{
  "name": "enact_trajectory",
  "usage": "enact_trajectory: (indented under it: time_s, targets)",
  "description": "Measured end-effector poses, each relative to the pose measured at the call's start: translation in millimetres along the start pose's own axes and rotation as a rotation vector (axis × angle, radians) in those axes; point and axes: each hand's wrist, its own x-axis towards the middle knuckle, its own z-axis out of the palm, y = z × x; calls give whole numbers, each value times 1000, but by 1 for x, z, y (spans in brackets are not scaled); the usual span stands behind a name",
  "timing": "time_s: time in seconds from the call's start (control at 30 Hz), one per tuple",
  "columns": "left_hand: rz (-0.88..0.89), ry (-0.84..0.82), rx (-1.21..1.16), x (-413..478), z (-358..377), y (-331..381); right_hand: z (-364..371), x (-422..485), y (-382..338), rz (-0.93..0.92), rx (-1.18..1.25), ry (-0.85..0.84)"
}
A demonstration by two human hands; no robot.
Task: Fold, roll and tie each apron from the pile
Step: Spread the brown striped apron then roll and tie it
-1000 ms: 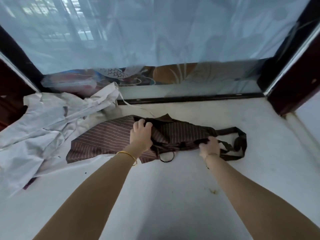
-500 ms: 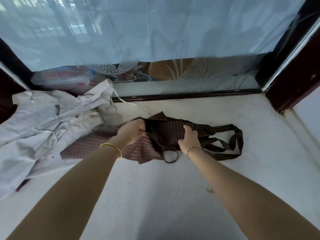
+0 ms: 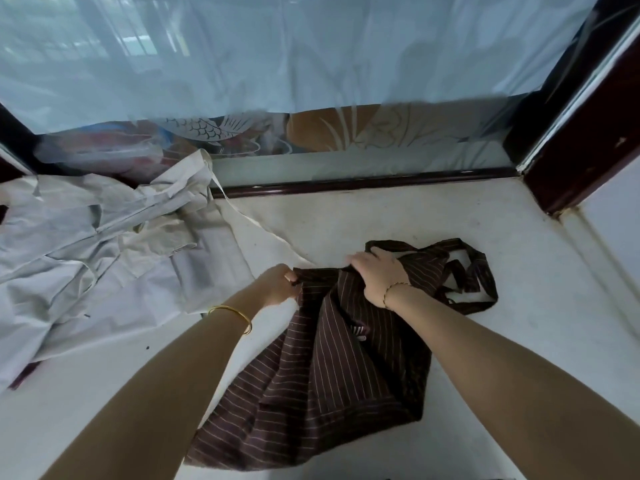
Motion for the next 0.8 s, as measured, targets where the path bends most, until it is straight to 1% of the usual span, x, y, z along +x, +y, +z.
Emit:
enact_trajectory:
  time_s: [0.07,0.13,0.23,0.3,0.4,0.47,0.53,0.57,0.6,0.63,0.67,0.7,0.73,0.77,0.8]
  targets:
    - [40,-49,119,0,15,-6,9,-1,3,-11,-185,-86]
    - [98,-55,206,3,32,-6,13,-5,11,1,-250,-60]
    - [103,-61,278,11,51,-2,6,-15,23,36,-110,153]
    - [142,40,294,16,55,5,-5,-21,30,77,17,296]
    - [146,277,202,23,33,26,-28,-26,40,156,135,465]
    - [88,512,35,29,0,44,-51,-26,53,220,140,628]
    - [72,771,-197,26,-41,67,-81,-25,68,239,148,858]
    - [129,893,-310,21,-60,79,-97,-25,75,232,131,985]
    - [227,1020,-382,14,-77,88,-111,-26,83,229,90,1091]
    - [338,1148,-402,8,-89,94,-121,-27,88,240,46,1165]
    - [445,1244,-372,4,-96,95,-124,-30,94,253,12,1205]
    - [529,1297,-304,0,-98,93,-122,-34,101,265,-15,1212]
    - [574,1295,-195,-2,-95,87,-112,-39,107,276,-53,1187]
    - [589,1228,-36,-2,-89,78,-96,-46,112,286,-102,1098]
    - [584,1091,161,-3,-78,67,-76,-55,118,300,-182,935]
